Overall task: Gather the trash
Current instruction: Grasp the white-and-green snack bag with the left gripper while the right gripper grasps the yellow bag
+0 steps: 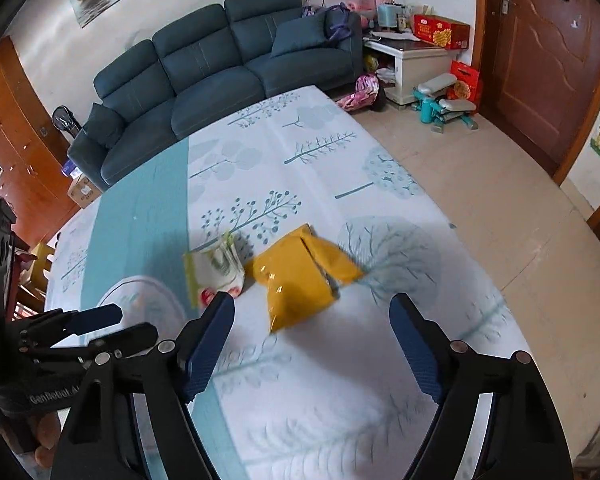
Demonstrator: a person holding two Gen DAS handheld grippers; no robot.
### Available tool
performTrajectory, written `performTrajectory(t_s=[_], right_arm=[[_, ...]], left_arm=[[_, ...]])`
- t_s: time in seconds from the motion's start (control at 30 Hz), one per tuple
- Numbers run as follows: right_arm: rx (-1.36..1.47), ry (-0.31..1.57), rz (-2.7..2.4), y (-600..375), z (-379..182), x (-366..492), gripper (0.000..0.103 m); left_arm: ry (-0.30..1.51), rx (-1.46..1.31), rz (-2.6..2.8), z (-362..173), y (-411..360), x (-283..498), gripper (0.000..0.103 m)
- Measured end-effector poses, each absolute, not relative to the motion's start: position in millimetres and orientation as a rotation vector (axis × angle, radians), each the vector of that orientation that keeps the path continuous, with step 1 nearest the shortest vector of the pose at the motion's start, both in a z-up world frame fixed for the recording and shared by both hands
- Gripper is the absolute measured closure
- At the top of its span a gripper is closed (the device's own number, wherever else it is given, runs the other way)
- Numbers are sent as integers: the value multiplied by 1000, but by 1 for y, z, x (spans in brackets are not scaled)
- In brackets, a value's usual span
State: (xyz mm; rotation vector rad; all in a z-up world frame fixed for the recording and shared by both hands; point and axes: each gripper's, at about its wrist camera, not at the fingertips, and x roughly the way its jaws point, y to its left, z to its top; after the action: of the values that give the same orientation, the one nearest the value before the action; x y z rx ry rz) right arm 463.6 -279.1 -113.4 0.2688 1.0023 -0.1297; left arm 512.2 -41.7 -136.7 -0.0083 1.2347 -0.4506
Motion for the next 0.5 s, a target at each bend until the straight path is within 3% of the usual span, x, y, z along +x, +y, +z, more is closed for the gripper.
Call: performTrajectory(t_s=[0.1,0.33,0.43,0.5], right_arm=[[269,1022,-124,-283,-133,484,23],[309,1054,-84,-286,-166,506,39],[301,1066,-72,-282,-171,508,56],[266,1061,-71,-275,-171,508,58]], left_arm=[[1253,-75,-446,-148,-43,532,41],[1295,-187,-457,-171,-54,559,41],[1299,-238,-465,-176,-57,563,41],[1283,-244,-460,-175,-60,563,41]])
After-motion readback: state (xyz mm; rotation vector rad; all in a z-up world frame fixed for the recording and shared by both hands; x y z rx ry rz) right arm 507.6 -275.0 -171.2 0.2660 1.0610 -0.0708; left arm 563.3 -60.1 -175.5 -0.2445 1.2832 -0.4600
